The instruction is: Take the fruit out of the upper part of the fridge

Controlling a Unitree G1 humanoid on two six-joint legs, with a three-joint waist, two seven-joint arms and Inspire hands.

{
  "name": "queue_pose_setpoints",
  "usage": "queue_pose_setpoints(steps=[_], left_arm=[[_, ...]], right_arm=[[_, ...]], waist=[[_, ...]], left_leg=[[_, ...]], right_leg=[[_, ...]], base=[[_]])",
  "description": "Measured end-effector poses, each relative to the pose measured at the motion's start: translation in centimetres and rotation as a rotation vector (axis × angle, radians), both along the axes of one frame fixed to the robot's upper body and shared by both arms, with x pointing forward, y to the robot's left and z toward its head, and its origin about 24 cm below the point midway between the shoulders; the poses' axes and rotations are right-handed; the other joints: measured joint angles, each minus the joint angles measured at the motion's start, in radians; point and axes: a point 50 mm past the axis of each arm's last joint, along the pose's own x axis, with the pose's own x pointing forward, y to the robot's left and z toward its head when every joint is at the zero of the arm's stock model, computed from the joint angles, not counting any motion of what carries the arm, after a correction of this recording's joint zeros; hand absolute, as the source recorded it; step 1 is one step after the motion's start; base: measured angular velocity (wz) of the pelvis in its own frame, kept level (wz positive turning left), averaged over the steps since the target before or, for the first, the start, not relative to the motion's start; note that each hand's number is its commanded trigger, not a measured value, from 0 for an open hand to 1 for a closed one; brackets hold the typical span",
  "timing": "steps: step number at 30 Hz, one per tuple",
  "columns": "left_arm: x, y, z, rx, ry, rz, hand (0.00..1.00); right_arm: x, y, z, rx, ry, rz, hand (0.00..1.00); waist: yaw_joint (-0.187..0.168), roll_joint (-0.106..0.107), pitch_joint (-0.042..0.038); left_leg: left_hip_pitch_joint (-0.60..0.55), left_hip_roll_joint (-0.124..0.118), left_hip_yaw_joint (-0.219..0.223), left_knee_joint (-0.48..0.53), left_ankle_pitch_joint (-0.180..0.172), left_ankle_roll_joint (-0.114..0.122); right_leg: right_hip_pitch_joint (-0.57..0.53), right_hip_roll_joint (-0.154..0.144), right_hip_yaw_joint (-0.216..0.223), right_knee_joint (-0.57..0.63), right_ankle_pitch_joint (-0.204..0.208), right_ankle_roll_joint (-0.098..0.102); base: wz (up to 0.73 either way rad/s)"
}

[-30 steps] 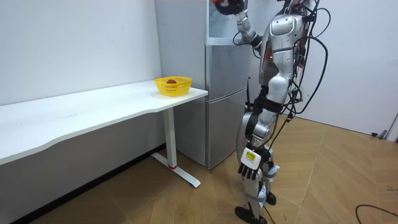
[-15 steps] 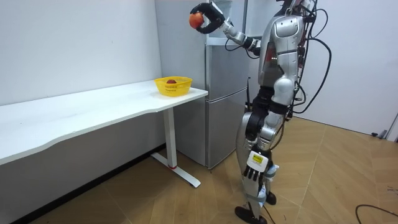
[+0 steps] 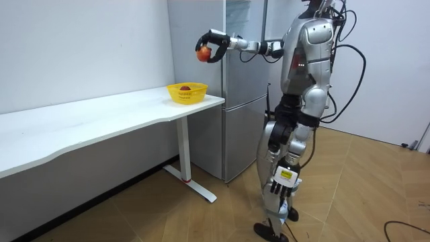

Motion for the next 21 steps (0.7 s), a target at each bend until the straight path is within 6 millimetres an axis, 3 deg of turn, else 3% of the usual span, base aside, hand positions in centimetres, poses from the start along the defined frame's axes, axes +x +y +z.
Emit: queue_pose_setpoints(steps=[4, 9, 11, 18, 21], left_arm=[[0.1, 0.7, 0.2, 0.026, -0.004, -0.005, 0.00], [0.3, 1.2, 0.4, 0.045, -0.007, -0.009, 0.00], [0.3, 1.3, 0.4, 0.046, -0.009, -0.010, 0.00], [0.9, 1.9, 0.6, 0.058, -0.021, -0.018, 0.00], [1.0, 2.0, 0.7, 0.063, -0.022, -0.021, 0.00]], right_arm=[[0.4, -0.2, -2.1, 0.002, 0.113, -0.010, 1.00], [0.7, -0.9, -3.7, -0.016, 0.191, -0.040, 1.00], [1.2, -1.4, -3.9, -0.023, 0.206, -0.064, 1.00], [2.0, -3.1, -4.3, -0.005, 0.234, -0.138, 1.00], [2.0, -3.3, -4.5, -0.004, 0.240, -0.149, 1.00]], waist=[[0.014, -0.020, 0.0047], [0.032, -0.030, 0.0076], [0.037, -0.037, 0.0068], [0.049, -0.044, 0.0175], [0.053, -0.044, 0.0175]], left_leg=[[-0.015, 0.000, -0.015, 0.001, 0.000, -0.001], [-0.040, -0.008, -0.038, 0.018, 0.001, -0.002], [-0.053, -0.010, -0.039, 0.024, 0.002, -0.002], [-0.089, -0.016, -0.053, 0.044, 0.002, -0.001], [-0.097, -0.016, -0.056, 0.046, 0.002, -0.002]], right_leg=[[-0.005, 0.000, -0.020, -0.001, 0.000, 0.000], [-0.022, -0.002, -0.025, -0.001, 0.000, 0.000], [-0.036, -0.004, -0.026, 0.000, 0.000, 0.000], [-0.059, -0.006, -0.029, 0.000, 0.000, 0.000], [-0.063, -0.005, -0.031, 0.000, 0.000, 0.000]], base=[[0.15], [0.10], [0.04], [0.02], [0.02]])
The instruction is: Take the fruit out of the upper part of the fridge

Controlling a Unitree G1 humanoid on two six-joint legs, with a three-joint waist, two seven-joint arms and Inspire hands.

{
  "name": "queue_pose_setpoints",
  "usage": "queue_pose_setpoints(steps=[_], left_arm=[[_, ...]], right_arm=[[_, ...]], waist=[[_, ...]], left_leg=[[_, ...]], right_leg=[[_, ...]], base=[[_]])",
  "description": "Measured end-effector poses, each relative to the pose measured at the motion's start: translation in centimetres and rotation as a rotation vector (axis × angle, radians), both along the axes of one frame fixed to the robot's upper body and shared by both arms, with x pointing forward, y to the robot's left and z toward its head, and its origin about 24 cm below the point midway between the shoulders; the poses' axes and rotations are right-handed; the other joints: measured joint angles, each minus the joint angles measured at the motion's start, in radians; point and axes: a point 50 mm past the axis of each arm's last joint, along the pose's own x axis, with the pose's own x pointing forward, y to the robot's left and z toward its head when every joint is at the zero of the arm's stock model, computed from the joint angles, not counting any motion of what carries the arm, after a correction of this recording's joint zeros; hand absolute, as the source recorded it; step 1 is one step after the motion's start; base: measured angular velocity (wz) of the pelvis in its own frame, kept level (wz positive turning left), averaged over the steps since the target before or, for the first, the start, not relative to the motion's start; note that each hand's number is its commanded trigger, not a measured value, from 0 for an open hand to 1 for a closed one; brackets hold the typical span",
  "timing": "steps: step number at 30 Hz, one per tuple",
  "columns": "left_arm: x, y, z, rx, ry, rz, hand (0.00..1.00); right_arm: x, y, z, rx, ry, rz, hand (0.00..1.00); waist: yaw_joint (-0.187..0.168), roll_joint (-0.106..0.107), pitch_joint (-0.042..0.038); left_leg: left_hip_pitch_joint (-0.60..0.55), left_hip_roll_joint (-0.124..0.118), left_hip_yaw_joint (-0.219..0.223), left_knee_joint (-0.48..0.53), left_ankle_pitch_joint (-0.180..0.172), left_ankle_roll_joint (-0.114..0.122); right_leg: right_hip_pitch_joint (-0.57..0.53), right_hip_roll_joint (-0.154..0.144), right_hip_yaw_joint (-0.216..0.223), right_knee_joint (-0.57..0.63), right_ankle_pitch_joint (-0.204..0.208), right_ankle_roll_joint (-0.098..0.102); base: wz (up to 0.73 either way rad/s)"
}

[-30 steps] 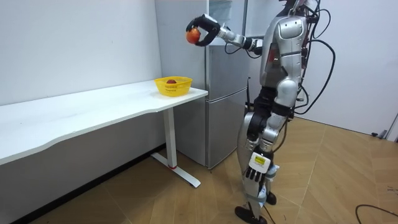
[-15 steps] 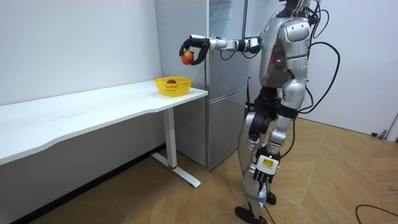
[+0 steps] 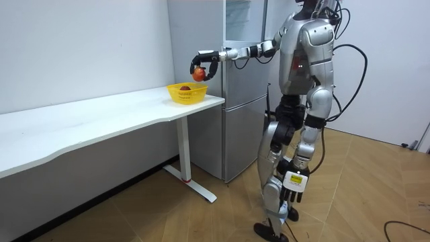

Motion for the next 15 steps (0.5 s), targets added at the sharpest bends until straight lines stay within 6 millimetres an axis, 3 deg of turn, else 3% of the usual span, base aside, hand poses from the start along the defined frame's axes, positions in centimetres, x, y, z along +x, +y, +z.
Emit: queue_pose_setpoints(steps=[14, 15], left_arm=[[0.40, -0.04, 0.06, 0.004, -0.010, -0.035, 0.00], [0.35, -0.05, 0.07, 0.004, -0.010, -0.036, 0.00]], right_arm=[[0.04, -0.31, -0.30, 0.035, 0.020, -0.015, 1.00], [0.04, -0.31, -0.29, 0.035, 0.020, -0.015, 0.96]], waist=[[0.007, 0.001, 0.0011], [0.005, 0.001, 0.0012]], left_leg=[[-0.021, -0.002, -0.002, 0.008, 0.000, 0.000], [-0.022, -0.002, -0.002, 0.008, 0.000, 0.000]], right_leg=[[-0.009, 0.000, -0.003, 0.001, 0.000, 0.000], [-0.009, 0.000, -0.003, 0.001, 0.000, 0.000]], base=[[0.01], [0.00]])
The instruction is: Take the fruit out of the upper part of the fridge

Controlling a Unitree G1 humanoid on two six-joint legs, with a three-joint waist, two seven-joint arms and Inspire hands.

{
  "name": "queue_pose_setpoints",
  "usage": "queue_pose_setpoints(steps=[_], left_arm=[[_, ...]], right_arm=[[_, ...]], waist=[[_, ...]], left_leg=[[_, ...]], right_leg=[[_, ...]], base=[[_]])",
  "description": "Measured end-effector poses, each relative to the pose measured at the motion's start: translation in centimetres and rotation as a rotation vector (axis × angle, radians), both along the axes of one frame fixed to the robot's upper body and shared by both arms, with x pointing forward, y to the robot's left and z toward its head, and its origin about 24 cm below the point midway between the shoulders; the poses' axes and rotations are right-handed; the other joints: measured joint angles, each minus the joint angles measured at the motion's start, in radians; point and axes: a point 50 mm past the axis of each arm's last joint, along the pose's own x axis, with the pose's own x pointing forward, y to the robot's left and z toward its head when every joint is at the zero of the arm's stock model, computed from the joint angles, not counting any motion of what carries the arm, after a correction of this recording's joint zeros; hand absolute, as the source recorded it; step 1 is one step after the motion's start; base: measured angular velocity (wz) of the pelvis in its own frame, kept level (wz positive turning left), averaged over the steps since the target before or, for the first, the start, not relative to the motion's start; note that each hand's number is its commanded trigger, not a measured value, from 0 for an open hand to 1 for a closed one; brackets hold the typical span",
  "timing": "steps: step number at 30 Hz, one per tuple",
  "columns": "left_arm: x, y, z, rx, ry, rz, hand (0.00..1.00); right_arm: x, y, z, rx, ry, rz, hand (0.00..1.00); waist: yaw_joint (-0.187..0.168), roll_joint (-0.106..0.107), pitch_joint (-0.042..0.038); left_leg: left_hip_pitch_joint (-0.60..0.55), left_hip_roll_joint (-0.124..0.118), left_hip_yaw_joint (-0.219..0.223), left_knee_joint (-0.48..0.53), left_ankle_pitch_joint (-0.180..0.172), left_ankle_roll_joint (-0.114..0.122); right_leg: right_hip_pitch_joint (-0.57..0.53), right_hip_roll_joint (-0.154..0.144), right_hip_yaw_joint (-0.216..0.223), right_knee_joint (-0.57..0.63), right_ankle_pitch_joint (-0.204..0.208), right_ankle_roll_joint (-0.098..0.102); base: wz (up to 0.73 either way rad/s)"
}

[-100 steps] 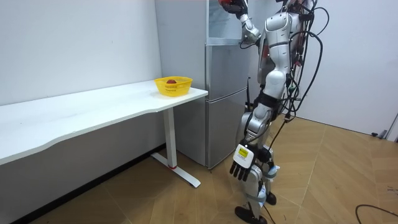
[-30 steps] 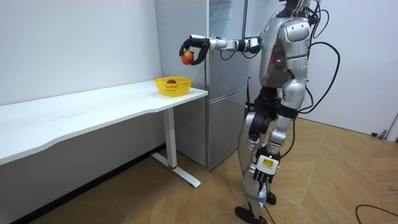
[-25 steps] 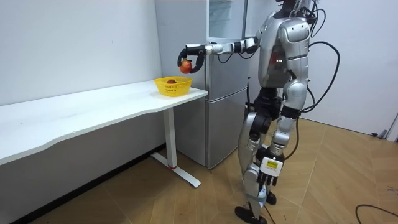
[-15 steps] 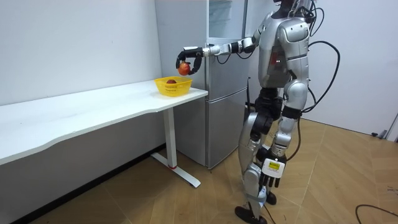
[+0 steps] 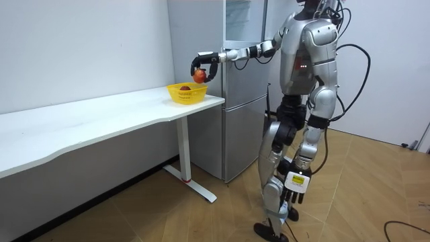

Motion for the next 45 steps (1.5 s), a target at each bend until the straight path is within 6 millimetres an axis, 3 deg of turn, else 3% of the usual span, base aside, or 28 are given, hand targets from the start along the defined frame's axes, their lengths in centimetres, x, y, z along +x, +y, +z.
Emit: queue_pose_setpoints(steps=[1, 2, 21, 29, 40, 45], left_arm=[[0.0, 0.0, 0.0, 0.000, -0.001, 0.000, 0.00], [0.0, 0.0, 0.0, 0.001, -0.003, -0.002, 0.00], [0.0, 0.0, 0.1, 0.009, -0.017, -0.005, 0.00], [-0.6, -0.2, 0.0, 0.018, 0.006, 0.007, 0.00], [-1.4, -0.2, 0.0, 0.022, 0.033, 0.019, 0.00], [-2.2, -1.0, -0.2, 0.000, 0.040, 0.033, 0.00]], right_arm=[[0.0, 0.0, 0.0, 0.000, 0.000, 0.000, 0.25], [0.0, 0.0, 0.0, 0.000, 0.000, 0.000, 0.00], [0.5, 0.3, 1.2, 0.080, -0.040, 0.003, 0.00], [0.4, 0.7, 1.7, 0.084, -0.058, 0.021, 0.00], [0.4, 0.7, 2.1, 0.089, -0.073, 0.023, 0.00], [-0.1, 2.2, 4.6, 0.133, -0.189, 0.091, 0.00]], waist=[[0.000, 0.000, 0.0000], [0.000, 0.000, 0.0002], [0.001, 0.005, 0.0005], [-0.002, 0.022, -0.0100], [-0.010, 0.024, -0.0089], [-0.042, 0.043, -0.0023]], left_leg=[[0.000, 0.000, 0.000, 0.000, 0.000, 0.000], [0.000, 0.000, 0.000, 0.000, 0.000, 0.000], [-0.002, 0.000, 0.000, 0.015, -0.001, -0.001], [0.004, 0.001, 0.002, 0.014, -0.001, -0.001], [0.019, 0.000, 0.002, 0.010, -0.001, -0.001], [0.039, 0.001, 0.015, 0.008, -0.002, 0.001]], right_leg=[[0.000, 0.000, 0.000, 0.000, 0.000, 0.000], [0.000, 0.000, 0.000, 0.000, 0.000, 0.000], [0.000, 0.000, -0.007, 0.000, 0.000, 0.000], [0.003, 0.000, -0.005, 0.004, 0.000, 0.000], [0.024, -0.001, -0.005, 0.005, 0.000, 0.000], [0.039, -0.001, 0.009, 0.001, 0.000, 0.000]], base=[[0.00], [0.00], [0.00], [0.00], [0.00], [-0.06]])
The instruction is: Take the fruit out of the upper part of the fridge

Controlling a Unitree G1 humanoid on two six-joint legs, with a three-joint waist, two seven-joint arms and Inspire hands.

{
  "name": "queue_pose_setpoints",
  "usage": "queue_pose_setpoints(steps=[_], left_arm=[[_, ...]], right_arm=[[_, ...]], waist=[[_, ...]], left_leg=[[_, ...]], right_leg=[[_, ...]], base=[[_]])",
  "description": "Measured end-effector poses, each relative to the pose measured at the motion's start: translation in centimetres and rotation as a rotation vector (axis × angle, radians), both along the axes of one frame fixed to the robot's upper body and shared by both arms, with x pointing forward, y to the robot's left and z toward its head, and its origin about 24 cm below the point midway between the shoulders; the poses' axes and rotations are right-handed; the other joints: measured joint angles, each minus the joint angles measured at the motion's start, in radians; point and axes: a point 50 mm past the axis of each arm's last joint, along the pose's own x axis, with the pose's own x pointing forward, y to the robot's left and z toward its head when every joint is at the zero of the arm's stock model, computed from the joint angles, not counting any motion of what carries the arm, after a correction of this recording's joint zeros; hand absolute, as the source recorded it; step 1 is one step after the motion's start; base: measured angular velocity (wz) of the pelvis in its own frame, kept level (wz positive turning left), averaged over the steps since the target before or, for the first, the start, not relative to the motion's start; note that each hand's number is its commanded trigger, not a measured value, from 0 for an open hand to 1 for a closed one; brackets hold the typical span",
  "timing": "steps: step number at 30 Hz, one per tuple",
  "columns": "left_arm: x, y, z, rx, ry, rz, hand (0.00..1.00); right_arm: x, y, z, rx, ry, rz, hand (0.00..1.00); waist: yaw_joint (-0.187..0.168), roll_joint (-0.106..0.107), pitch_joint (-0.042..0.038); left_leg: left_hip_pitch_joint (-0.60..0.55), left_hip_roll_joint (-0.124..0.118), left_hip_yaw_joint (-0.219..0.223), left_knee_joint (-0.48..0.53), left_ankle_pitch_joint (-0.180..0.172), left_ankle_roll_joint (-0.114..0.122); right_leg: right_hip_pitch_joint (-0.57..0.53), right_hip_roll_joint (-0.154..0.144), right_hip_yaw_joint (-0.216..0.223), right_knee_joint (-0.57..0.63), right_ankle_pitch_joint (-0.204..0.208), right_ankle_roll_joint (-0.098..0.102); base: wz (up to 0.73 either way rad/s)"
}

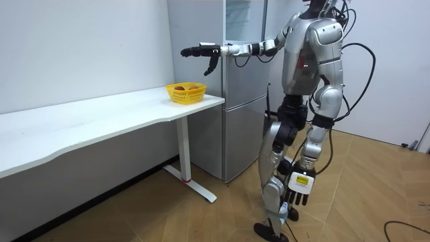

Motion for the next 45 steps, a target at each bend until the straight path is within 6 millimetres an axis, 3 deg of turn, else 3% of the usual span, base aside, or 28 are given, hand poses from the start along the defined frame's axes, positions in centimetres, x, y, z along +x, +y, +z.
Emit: queue_pose_setpoints(steps=[2, 7, 9, 13, 15, 17, 22, 25, 27, 35, 45], left_arm=[[0.2, -0.4, -0.1, -0.009, -0.011, -0.001, 0.00], [0.1, -0.7, -0.2, -0.017, -0.014, 0.004, 0.00], [-0.2, -0.9, -0.3, -0.015, -0.009, 0.010, 0.00], [-0.4, -1.9, -0.6, -0.028, -0.013, 0.023, 0.00], [-0.6, -2.3, -0.7, -0.037, -0.024, 0.038, 0.00], [-1.2, -2.8, -0.9, -0.040, -0.017, 0.067, 0.00], [-2.2, -3.8, -1.2, -0.062, 0.008, 0.085, 0.00], [-2.1, -3.8, -1.2, -0.061, -0.011, 0.081, 0.00], [-2.1, -3.8, -1.2, -0.057, -0.015, 0.082, 0.00], [-1.5, -4.2, -1.3, -0.061, -0.049, 0.077, 0.00], [-2.1, -4.3, -1.4, -0.065, -0.016, 0.086, 0.00]], right_arm=[[-0.2, 0.3, 1.1, 0.028, -0.041, 0.017, 0.00], [-1.4, 0.4, 4.5, 0.153, -0.206, 0.025, 0.00], [-2.6, 0.4, 5.9, 0.207, -0.306, 0.030, 0.00], [-4.4, -0.3, 6.7, 0.323, -0.430, -0.010, 0.00], [-5.4, -1.1, 6.5, 0.364, -0.462, -0.040, 0.00], [-6.4, -1.9, 5.6, 0.420, -0.477, -0.087, 0.00], [-8.6, -3.6, 4.4, 0.536, -0.519, -0.207, 0.00], [-9.8, -4.8, 4.1, 0.594, -0.567, -0.275, 0.00], [-10.5, -5.2, 4.1, 0.605, -0.594, -0.305, 0.00], [-12.0, -6.1, 5.0, 0.646, -0.710, -0.361, 0.00], [-13.5, -7.4, -0.5, 0.588, -0.445, -0.480, 0.00]], waist=[[-0.013, 0.010, 0.0021], [-0.051, 0.041, -0.0094], [-0.063, 0.062, -0.0202], [-0.078, 0.103, -0.0238], [-0.096, 0.114, -0.0206], [-0.106, 0.127, -0.0238], [-0.183, 0.165, -0.0240], [-0.204, 0.183, -0.0314], [-0.211, 0.189, -0.0369], [-0.245, 0.190, -0.0337], [-0.285, 0.210, -0.0283]], left_leg=[[0.000, -0.001, 0.000, 0.005, 0.000, 0.001], [0.010, 0.001, 0.009, 0.003, -0.001, 0.001], [0.026, 0.001, 0.018, -0.010, 0.000, 0.002], [0.070, 0.009, 0.061, -0.034, -0.001, 0.004], [0.079, 0.012, 0.076, -0.041, -0.001, 0.004], [0.089, 0.018, 0.103, -0.047, -0.003, 0.007], [0.096, 0.020, 0.121, -0.050, -0.004, 0.008], [0.101, 0.024, 0.149, -0.062, -0.004, 0.009], [0.104, 0.025, 0.160, -0.063, -0.004, 0.009], [0.128, 0.033, 0.216, -0.067, -0.004, 0.008], [0.133, 0.037, 0.240, -0.090, -0.005, 0.009]], right_leg=[[0.003, 0.000, -0.001, 0.000, 0.000, 0.000], [0.002, -0.001, 0.008, 0.002, 0.000, 0.000], [0.008, -0.002, 0.024, 0.002, 0.000, 0.000], [0.025, -0.002, 0.069, 0.005, 0.000, 0.000], [0.024, 0.000, 0.085, 0.011, 0.000, 0.000], [0.020, 0.004, 0.113, 0.013, 0.000, 0.000], [0.016, 0.004, 0.127, 0.017, 0.000, 0.000], [-0.004, 0.007, 0.160, 0.015, 0.000, 0.000], [-0.009, 0.010, 0.168, 0.015, 0.000, 0.000], [-0.004, 0.013, 0.195, 0.012, 0.000, 0.000], [-0.020, 0.017, 0.221, 0.015, 0.001, -0.001]], base=[[0.00], [-0.06], [-0.15], [-0.32], [-0.28], [-0.35], [-0.14], [-0.24], [-0.20], [-0.13], [-0.06]])
